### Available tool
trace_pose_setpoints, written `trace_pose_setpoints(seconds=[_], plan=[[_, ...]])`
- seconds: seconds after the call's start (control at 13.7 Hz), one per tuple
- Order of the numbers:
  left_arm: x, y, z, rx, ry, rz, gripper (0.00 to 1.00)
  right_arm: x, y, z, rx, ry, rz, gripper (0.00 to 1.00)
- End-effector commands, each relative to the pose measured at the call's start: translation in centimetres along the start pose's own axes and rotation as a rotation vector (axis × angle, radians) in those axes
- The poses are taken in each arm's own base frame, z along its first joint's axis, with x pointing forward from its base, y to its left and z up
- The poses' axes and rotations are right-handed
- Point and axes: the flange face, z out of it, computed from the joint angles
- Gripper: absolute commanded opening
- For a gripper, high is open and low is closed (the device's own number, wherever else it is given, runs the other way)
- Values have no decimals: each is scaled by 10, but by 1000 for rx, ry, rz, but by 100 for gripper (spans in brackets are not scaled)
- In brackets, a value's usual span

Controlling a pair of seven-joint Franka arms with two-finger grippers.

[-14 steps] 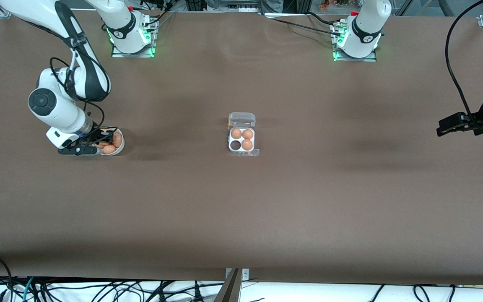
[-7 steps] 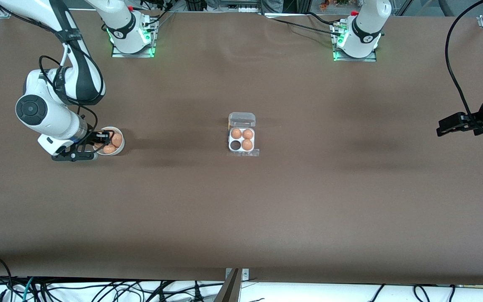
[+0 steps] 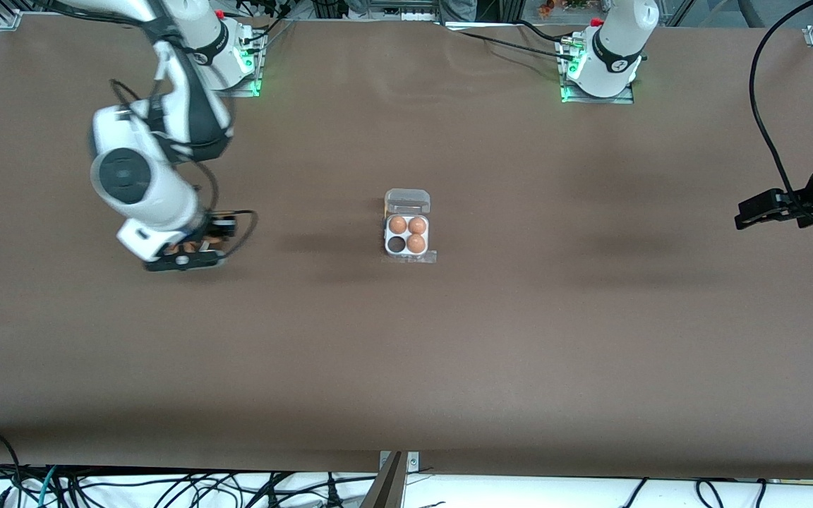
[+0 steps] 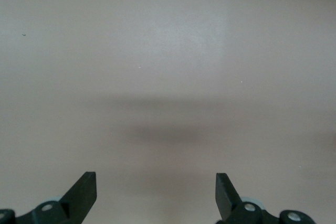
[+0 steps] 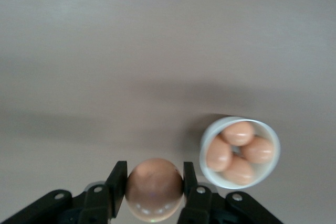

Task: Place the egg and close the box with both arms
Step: 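Carry the egg over the empty slot of the clear carton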

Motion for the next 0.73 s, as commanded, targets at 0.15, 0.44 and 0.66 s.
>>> trace_pose_setpoints(seconds=[0.15, 0.44, 0.66], plan=[[-1, -2, -4, -4, 1, -6, 100, 11, -113, -1, 30, 4, 31, 10], [-1, -4, -5, -4, 2, -4, 100, 13, -204, 5, 125, -17, 99, 10], [-1, -5, -5, -5, 2, -7, 100, 6, -260, 11, 153, -20, 155, 10]])
